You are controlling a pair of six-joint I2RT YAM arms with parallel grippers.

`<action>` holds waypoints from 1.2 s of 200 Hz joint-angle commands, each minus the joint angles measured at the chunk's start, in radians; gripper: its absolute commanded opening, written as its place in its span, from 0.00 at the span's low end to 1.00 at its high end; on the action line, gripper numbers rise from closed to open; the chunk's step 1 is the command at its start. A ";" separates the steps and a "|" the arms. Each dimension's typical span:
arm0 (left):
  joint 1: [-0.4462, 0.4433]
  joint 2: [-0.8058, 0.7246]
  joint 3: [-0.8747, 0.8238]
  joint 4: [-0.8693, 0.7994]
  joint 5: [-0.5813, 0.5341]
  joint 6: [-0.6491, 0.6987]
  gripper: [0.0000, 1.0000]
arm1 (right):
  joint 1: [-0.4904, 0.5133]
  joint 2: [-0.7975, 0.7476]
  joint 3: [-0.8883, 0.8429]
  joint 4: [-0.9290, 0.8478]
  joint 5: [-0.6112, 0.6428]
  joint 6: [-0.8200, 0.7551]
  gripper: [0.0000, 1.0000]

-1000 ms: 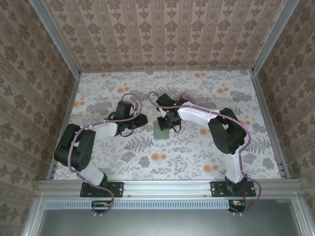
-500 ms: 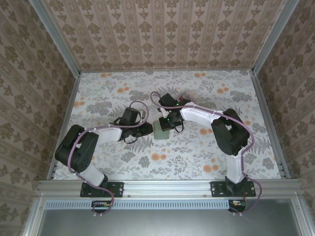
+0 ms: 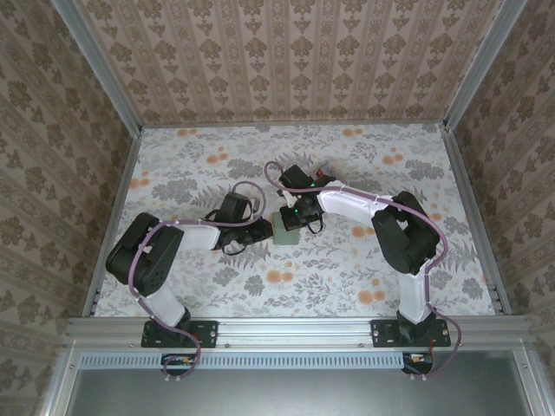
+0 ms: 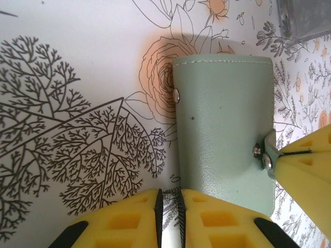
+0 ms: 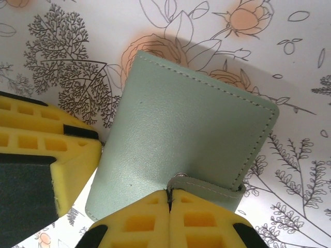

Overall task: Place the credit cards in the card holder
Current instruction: Close the button on the card holder.

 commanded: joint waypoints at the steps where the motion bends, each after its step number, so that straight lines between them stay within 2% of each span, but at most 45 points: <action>1: -0.020 0.047 0.008 -0.001 0.000 0.000 0.19 | 0.004 -0.003 0.018 -0.029 0.100 0.013 0.01; 23: -0.020 0.041 0.009 -0.008 -0.006 0.004 0.19 | -0.007 -0.024 0.012 -0.032 0.126 0.012 0.01; 69: -0.020 0.053 0.018 -0.004 0.000 0.003 0.19 | 0.015 -0.019 0.033 -0.008 0.027 0.006 0.01; 125: -0.022 0.063 0.024 0.004 0.008 0.004 0.19 | 0.016 0.013 0.043 -0.012 0.029 0.009 0.01; 168: -0.022 0.065 0.030 -0.001 0.010 0.005 0.19 | 0.017 0.032 0.060 -0.042 0.087 0.004 0.01; 209: -0.024 0.072 0.039 0.000 0.013 0.005 0.19 | 0.022 0.063 0.072 -0.054 0.068 -0.001 0.01; 240: -0.024 0.068 0.041 -0.002 0.011 0.005 0.19 | 0.020 0.066 0.076 -0.075 0.142 -0.004 0.01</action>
